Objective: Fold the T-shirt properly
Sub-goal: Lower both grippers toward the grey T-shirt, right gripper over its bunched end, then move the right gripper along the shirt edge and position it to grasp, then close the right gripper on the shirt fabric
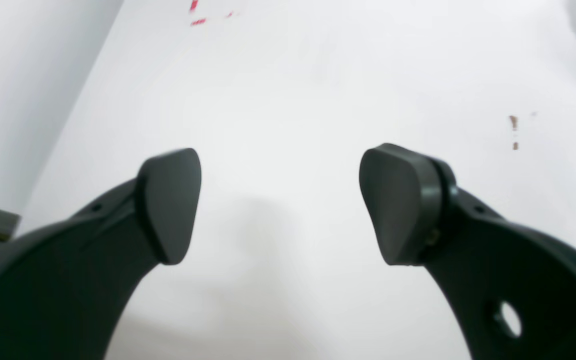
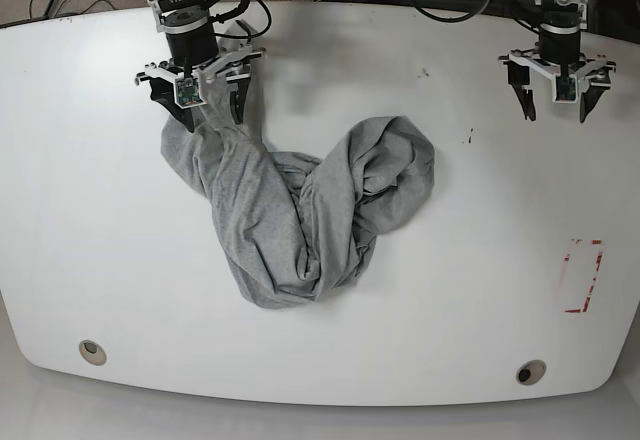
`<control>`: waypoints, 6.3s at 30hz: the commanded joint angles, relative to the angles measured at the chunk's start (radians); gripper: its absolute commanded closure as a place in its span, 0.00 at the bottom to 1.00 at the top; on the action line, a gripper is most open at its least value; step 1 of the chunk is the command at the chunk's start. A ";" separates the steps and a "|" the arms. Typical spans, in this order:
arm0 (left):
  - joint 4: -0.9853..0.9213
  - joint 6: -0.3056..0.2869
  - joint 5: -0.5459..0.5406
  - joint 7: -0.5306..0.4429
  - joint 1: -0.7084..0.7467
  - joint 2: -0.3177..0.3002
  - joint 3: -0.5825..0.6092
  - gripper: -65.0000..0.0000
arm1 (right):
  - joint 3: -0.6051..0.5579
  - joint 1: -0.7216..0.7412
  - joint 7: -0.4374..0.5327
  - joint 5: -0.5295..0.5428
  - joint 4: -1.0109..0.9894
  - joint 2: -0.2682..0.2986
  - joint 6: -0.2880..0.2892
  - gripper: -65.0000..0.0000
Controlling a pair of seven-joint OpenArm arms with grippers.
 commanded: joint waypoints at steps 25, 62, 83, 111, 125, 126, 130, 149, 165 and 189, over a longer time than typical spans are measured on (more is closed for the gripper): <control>0.021 0.010 -0.011 -0.031 0.003 -0.011 0.010 0.23 | -0.147 0.180 -0.253 0.011 0.033 0.123 0.019 0.32; 0.017 0.017 -0.004 -0.016 -0.106 -0.015 0.054 0.22 | 0.125 0.580 -0.376 0.056 -0.430 0.233 0.165 0.44; 0.027 0.014 0.005 -0.041 -0.089 -0.016 0.062 0.23 | 0.151 0.571 -0.416 0.427 -0.298 0.204 0.184 0.40; -0.017 -0.046 -0.159 0.054 -0.128 -0.026 0.060 0.21 | 0.130 0.590 -0.551 0.450 -0.254 0.146 0.202 0.41; -0.084 -0.125 -0.083 0.062 -0.179 -0.020 0.089 0.22 | 0.116 0.587 -0.477 0.450 -0.320 0.148 0.176 0.41; -0.081 -0.122 -0.084 0.063 -0.179 -0.020 0.092 0.22 | 0.115 0.588 -0.476 0.451 -0.326 0.147 0.175 0.41; -0.070 -0.112 -0.085 0.056 -0.175 -0.020 0.100 0.22 | 0.111 0.594 -0.472 0.451 -0.346 0.144 0.169 0.41; -0.030 -0.102 -0.113 0.056 -0.161 -0.026 0.083 0.21 | 0.108 0.603 -0.462 0.449 -0.412 0.143 0.183 0.41; -0.036 -0.117 -0.116 0.055 -0.165 -0.040 0.090 0.20 | 0.108 0.607 -0.466 0.449 -0.454 0.116 0.182 0.40; -0.029 -0.114 -0.116 0.054 -0.168 -0.036 0.103 0.20 | 0.096 0.595 -0.449 0.448 -0.492 0.123 0.175 0.49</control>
